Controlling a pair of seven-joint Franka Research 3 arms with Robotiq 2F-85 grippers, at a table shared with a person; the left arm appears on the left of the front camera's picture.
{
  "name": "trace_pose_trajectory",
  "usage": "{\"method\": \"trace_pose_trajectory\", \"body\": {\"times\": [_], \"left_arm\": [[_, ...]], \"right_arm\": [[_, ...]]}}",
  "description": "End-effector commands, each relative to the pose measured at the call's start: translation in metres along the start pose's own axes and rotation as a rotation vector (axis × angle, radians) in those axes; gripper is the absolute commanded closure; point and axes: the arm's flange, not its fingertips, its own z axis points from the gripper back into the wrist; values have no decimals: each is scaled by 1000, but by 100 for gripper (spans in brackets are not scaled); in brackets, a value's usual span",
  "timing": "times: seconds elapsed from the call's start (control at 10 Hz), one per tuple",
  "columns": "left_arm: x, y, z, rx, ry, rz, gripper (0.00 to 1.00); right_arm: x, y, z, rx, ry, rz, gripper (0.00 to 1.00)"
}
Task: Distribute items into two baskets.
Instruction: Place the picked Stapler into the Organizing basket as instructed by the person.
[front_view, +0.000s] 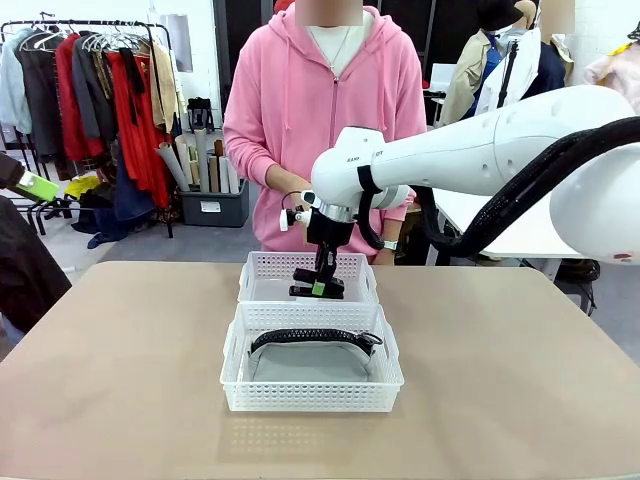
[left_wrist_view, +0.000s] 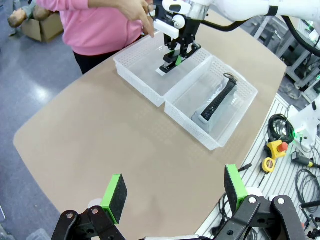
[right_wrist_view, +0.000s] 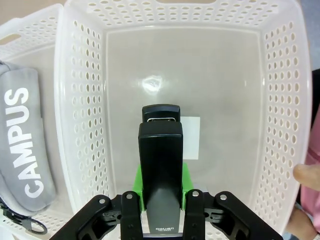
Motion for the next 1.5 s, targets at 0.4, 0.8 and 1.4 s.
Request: {"method": "trace_pose_trajectory", "body": {"times": [0.4, 0.8, 1.4], "left_arm": [[0, 0, 0, -11, -14, 0, 0], [0, 0, 0, -11, -14, 0, 0], [0, 0, 0, -11, -14, 0, 0]], "right_arm": [[6, -6, 1, -13, 41, 8, 60], [2, -4, 9, -25, 23, 6, 0], [-13, 10, 41, -43, 17, -10, 0]]}}
